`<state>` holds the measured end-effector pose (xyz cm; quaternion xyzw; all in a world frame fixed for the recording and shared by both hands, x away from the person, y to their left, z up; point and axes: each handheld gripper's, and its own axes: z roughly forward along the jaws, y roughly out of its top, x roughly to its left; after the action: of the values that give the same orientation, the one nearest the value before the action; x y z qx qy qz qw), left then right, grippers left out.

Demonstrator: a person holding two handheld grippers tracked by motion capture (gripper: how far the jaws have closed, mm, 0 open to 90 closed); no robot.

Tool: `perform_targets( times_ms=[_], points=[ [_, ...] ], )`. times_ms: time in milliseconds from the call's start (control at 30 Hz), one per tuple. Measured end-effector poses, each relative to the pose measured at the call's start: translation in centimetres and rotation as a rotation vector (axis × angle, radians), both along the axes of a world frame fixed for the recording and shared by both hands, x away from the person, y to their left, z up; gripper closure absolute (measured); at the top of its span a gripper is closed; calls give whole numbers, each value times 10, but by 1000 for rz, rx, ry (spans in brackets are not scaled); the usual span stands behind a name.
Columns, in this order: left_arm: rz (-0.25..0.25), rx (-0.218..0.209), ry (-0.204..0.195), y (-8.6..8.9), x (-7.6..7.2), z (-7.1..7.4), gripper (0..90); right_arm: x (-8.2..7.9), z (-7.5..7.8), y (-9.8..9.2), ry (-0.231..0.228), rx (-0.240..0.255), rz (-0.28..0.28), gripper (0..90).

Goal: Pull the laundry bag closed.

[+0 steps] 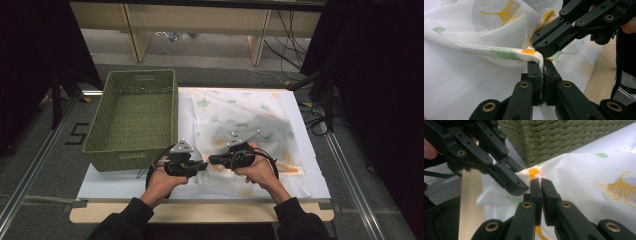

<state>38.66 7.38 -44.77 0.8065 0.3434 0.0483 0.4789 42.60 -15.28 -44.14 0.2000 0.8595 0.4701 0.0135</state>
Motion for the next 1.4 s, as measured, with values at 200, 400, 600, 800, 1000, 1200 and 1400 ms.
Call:
perform_targets(
  times_ms=[200, 400, 600, 800, 1000, 1200, 1400],
  points=[
    [-9, 4, -5, -1, -1, 0, 860, 0, 0, 0, 26, 24, -10, 884],
    [-3, 13, 1, 1, -1, -1, 843, -1, -1, 0, 20, 39, -15, 900],
    [44, -40, 77, 6, 1, -1, 692, -3, -4, 4, 20, 16, -18, 900],
    [71, -109, 145, 8, 5, -2, 635, -3, -6, 6, 5, 6, -17, 900],
    [100, -84, 92, 8, 2, -5, 846, -3, -8, 5, 28, 12, -56, 900],
    [97, -59, 44, 6, -3, -4, 867, -2, -7, 2, 82, 54, -80, 900],
    [88, -47, 28, 7, -6, -5, 870, -3, -8, 3, 96, 52, -96, 900]
  ],
)
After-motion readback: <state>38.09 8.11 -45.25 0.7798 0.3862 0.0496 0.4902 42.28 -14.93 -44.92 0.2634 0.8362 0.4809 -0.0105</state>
